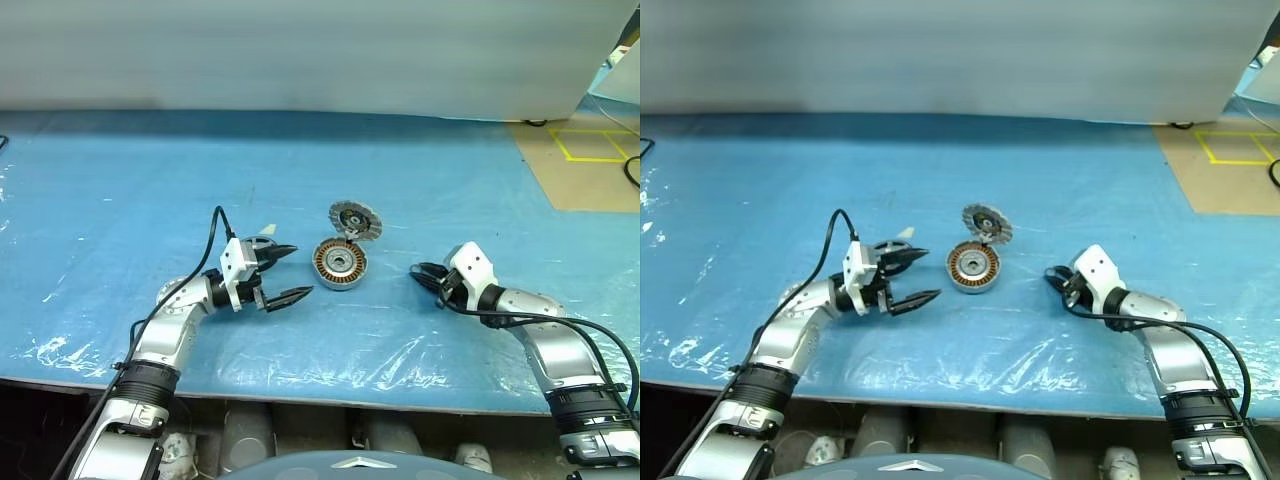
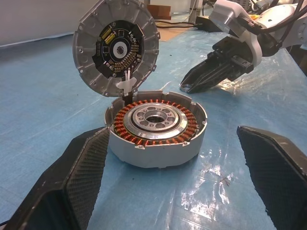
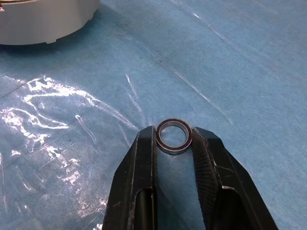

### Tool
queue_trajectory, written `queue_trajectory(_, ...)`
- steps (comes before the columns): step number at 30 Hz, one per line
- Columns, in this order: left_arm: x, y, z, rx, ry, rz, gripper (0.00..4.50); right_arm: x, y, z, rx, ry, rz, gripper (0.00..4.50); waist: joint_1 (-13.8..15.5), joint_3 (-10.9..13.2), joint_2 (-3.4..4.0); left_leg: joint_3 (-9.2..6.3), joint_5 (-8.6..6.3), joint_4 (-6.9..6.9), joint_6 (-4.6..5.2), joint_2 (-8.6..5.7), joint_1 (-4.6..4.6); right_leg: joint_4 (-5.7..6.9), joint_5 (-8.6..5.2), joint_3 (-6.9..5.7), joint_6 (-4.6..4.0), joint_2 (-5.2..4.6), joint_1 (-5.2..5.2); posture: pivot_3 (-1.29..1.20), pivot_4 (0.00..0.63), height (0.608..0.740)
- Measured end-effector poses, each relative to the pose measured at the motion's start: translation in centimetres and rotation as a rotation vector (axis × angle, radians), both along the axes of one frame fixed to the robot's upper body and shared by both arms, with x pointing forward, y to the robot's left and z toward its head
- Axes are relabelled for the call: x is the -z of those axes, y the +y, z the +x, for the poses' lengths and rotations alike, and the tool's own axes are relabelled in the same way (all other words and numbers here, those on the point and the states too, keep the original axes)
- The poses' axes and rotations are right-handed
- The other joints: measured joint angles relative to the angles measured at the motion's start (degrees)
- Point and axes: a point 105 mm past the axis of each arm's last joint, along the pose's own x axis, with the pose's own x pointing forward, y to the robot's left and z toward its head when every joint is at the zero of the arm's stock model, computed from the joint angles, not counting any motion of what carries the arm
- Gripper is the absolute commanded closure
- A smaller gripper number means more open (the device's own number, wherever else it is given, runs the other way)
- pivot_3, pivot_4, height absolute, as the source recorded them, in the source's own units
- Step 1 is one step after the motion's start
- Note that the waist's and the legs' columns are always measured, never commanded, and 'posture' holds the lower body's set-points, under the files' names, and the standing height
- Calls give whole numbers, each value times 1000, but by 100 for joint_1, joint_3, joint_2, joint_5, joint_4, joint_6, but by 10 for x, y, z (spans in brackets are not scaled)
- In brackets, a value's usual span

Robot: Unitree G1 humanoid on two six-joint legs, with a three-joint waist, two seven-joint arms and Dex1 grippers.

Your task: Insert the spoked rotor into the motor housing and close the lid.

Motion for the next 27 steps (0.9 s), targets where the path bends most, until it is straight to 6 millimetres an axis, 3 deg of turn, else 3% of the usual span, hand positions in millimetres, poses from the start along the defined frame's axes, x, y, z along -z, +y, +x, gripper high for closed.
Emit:
queue_trajectory(6, 0, 0, 0, 1, -1, 1, 0, -5, 12, -5, -33, 37, 97, 3854, -4, 1, 2, 0, 0, -7, 0, 1, -8, -1, 0, -1, 0, 1, -11, 0, 150, 740)
queue_trajectory(16, -2, -1, 1, 4, -8, 3, 0, -64, 75, -20, -335, 20, 217, 3854, 5, 3, 9, 0, 1, -12, 0, 1, -20, -5, 0, -4, 0, 2, -21, 0, 150, 740)
queue_trajectory(22, -5, -3, 2, 9, -17, -2, 0, -58, 101, -15, -397, 50, 180, 3854, -3, 2, 10, 0, 12, -13, -20, 1, -20, -4, 0, -3, 0, 2, -23, 0, 150, 740)
queue_trajectory(27, -5, -3, 2, 8, -17, -1, 0, -56, 111, 8, -359, 37, 161, 3854, -4, 2, 10, 0, 13, -13, -22, -1, -22, -4, 0, -3, 0, 2, -24, 0, 150, 740)
